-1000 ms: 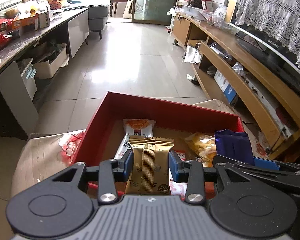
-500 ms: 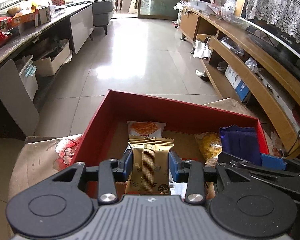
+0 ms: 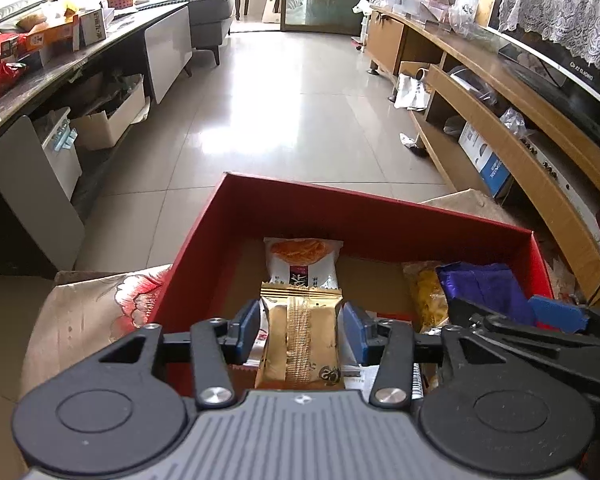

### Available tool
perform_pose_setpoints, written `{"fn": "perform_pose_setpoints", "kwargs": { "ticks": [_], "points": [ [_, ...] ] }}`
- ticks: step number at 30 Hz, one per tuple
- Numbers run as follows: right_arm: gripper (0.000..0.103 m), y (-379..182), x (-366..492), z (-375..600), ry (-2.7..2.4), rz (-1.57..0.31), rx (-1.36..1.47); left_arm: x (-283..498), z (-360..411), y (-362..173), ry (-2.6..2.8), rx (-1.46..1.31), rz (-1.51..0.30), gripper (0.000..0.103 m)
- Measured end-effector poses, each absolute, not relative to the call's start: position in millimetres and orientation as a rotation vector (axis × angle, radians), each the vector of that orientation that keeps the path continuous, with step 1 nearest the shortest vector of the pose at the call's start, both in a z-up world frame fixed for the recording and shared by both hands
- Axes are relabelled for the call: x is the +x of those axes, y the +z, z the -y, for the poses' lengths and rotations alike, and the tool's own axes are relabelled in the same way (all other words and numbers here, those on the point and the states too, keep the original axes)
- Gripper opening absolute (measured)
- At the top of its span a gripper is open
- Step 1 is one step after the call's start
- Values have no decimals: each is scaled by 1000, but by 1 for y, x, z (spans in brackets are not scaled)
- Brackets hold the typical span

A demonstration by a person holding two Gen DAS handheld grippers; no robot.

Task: Organize snacks
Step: 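Lower both snacks into the red box and open both tools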

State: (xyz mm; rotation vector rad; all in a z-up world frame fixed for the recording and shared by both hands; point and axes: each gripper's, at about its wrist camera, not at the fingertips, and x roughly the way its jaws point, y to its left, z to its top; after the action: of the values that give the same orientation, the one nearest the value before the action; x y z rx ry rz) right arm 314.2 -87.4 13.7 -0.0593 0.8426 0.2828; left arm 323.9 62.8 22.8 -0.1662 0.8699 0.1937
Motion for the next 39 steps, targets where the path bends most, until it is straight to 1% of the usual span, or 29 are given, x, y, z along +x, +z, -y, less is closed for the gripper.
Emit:
{"fn": "perform_pose_setpoints", "kwargs": {
  "ticks": [4, 8, 14, 25, 39],
  "points": [
    [84, 19, 311, 88, 270, -813, -69, 321, -66, 26, 197, -181, -865, 54],
    [85, 24, 310, 90, 267, -802, -63, 317, -67, 30, 204, -191, -857, 61],
    [86, 35, 302, 93, 254, -774, -76, 308, -66, 39, 202, -195, -834, 68],
    [86, 51, 286, 97, 256, -743, -64, 286, -66, 56, 190, -217, -797, 69],
    [86, 63, 259, 99, 250, -724, -90, 253, -66, 62, 165, -249, -795, 70]
  ]
}}
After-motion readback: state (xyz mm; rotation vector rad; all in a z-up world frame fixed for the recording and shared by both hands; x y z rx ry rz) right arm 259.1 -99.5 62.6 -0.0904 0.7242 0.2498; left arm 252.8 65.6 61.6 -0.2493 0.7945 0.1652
